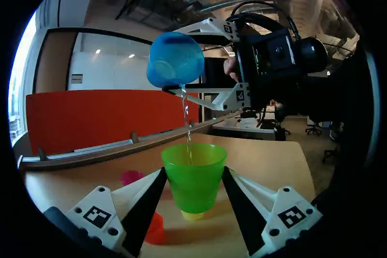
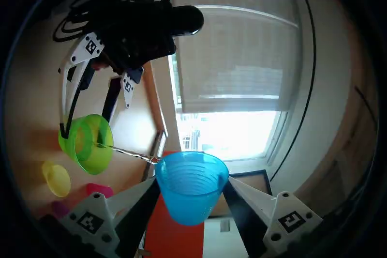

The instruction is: Pour water

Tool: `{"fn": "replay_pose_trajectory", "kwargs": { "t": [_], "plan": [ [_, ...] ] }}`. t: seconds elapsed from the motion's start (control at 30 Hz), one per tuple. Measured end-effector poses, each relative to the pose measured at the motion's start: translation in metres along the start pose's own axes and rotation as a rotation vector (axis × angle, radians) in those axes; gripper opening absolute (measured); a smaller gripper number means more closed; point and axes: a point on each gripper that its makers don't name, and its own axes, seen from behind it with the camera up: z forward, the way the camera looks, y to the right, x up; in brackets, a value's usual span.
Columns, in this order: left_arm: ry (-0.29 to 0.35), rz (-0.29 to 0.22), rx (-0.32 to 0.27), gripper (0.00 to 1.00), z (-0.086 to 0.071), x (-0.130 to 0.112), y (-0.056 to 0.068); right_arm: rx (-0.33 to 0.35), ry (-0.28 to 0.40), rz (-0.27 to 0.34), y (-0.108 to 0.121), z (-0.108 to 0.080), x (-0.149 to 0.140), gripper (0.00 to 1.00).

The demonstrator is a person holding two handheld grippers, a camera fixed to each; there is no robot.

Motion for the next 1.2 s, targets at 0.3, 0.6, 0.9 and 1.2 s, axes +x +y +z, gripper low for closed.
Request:
{"fn": "replay_pose_trajectory", "kwargs": {
  "t": [0.3,0.6,0.9,1.2],
  "plan": [
    [0.001,0.002,-0.001,0.82,-0.0001,0.0005,0.0005,-0.008,-0.003,-0.031,0.0008,0.001,-0.0015,0.89],
    [-0.002,0.003,0.002,0.82,0.0001,-0.0004,-0.0005,-0.01,-0.005,-0.047,0.0013,0.0015,-0.0037,0.89],
    [0.0,0.002,0.005,0.82,-0.0003,0.0011,-0.0013,-0.012,-0.006,-0.055,0.0013,0.0032,-0.0052,0.89],
    [0.001,0.001,0.006,0.82,-0.0009,0.0014,-0.0022,-0.014,-0.006,-0.056,0.0018,0.0051,-0.0066,0.89]
  ]
}}
